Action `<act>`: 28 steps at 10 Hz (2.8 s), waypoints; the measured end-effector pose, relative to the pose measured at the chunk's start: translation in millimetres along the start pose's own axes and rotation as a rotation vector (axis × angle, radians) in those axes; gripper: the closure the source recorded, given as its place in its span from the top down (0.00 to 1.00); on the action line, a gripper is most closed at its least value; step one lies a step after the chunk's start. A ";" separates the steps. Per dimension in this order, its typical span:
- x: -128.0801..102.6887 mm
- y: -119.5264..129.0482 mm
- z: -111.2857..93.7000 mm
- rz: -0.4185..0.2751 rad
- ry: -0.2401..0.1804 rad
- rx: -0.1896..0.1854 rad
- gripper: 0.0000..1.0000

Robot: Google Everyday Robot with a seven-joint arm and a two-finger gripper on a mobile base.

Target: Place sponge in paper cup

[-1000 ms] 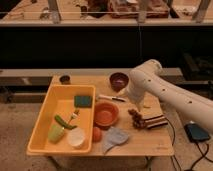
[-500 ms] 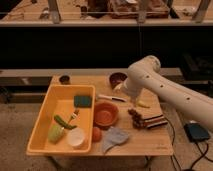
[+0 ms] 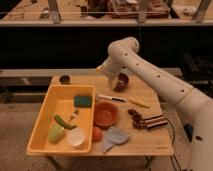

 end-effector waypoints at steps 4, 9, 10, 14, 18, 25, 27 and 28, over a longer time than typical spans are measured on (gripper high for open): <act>-46.1 -59.2 8.7 -0.016 0.011 0.038 0.75; -86.1 -37.4 58.6 -0.030 0.014 -0.023 0.75; -99.1 -36.6 74.7 -0.038 0.010 -0.036 0.75; -112.3 -32.4 112.9 -0.042 -0.022 -0.054 0.75; -88.9 -1.6 154.6 0.002 -0.038 -0.100 0.75; -81.4 4.0 191.1 0.007 -0.052 -0.165 0.75; -77.9 9.6 199.0 0.005 -0.045 -0.160 0.75; -77.7 11.1 201.3 -0.001 -0.040 -0.154 0.75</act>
